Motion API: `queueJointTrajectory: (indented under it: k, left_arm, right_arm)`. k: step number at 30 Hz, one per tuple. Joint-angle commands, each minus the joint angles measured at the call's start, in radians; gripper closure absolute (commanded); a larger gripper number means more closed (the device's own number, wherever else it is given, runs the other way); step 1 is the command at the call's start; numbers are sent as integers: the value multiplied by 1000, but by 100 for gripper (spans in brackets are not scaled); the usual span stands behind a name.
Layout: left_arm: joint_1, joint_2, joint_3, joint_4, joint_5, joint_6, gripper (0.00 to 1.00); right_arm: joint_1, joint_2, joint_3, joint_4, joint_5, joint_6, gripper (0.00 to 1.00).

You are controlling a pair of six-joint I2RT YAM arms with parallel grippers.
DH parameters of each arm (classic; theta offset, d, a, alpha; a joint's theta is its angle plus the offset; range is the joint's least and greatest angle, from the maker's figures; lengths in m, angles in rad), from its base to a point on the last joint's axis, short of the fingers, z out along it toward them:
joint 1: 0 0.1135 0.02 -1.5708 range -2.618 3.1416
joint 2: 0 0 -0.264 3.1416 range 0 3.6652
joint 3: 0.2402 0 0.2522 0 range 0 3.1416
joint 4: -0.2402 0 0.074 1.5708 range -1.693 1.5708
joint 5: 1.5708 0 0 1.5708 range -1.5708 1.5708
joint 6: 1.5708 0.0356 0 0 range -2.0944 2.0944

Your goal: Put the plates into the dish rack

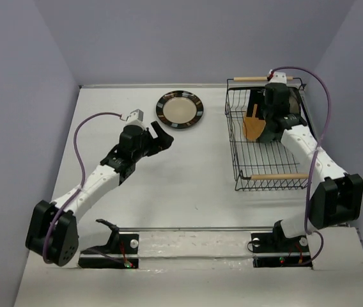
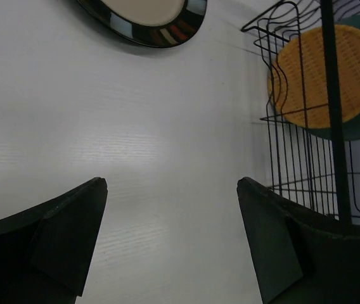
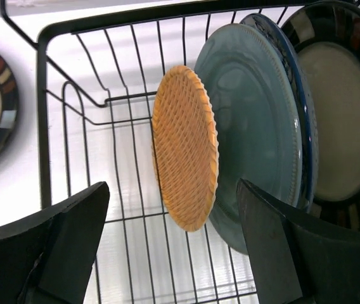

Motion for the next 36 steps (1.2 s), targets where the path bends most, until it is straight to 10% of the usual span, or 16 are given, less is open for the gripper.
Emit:
queueJointTrajectory:
  k: [1,14,21,27,30,36]
  left_arm:
    - [52,144,15,190,-87,-99,7]
    - [178,736,410,310,-9,-207,17]
    - [206,993,583,328,48,-287,39]
    - [213,1063,624,385,45,-331,65]
    - [219,1068,617,434,45,-348,94]
    - [247,866,402,638,54,-379,94]
  right_arm:
    - [-6,-114,38,-21,-73,58,13]
    - [111,-438,-201,85,-326,194,11]
    - [143,-499,-286,113,-437,245,11]
    - [143,-508,-306,119,-457,262,11]
    - [143,-513,-313,117,-469,265,11]
    - [143,-496,-290,116,-520,262,11]
